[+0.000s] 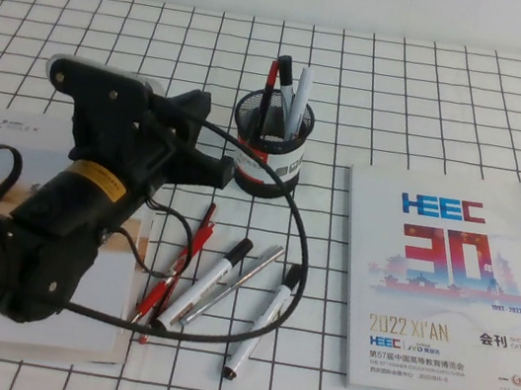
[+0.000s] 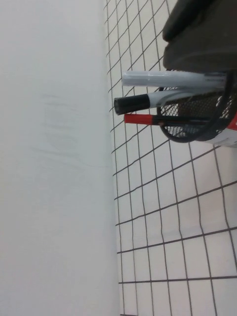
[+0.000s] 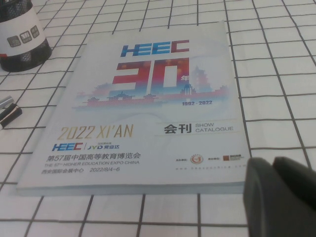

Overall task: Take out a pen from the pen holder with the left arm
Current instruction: 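Take a marker out of the pen holder and lay it on the table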

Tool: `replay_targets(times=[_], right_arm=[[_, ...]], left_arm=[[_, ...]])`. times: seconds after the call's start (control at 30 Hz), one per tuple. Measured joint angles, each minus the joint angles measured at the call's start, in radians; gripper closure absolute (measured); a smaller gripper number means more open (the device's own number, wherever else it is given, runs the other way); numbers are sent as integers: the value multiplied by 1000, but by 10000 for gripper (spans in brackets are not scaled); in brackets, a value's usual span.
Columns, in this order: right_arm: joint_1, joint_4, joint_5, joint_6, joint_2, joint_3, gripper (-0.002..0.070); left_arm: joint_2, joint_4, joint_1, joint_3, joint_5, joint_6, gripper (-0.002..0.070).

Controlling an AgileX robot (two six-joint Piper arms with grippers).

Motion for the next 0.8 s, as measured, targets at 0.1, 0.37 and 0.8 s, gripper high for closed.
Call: replay_targets(times=[0.1,0.37,0.8], right_arm=[[0,0,0,0,0,0,691],[0,0,0,0,0,0,691],[0,0,0,0,0,0,691]], left_arm=[[24,18,17,-34,-4,-18,672],[130,87,22,-166,3,-61,442],[363,78,46,-443,143,-72,380]])
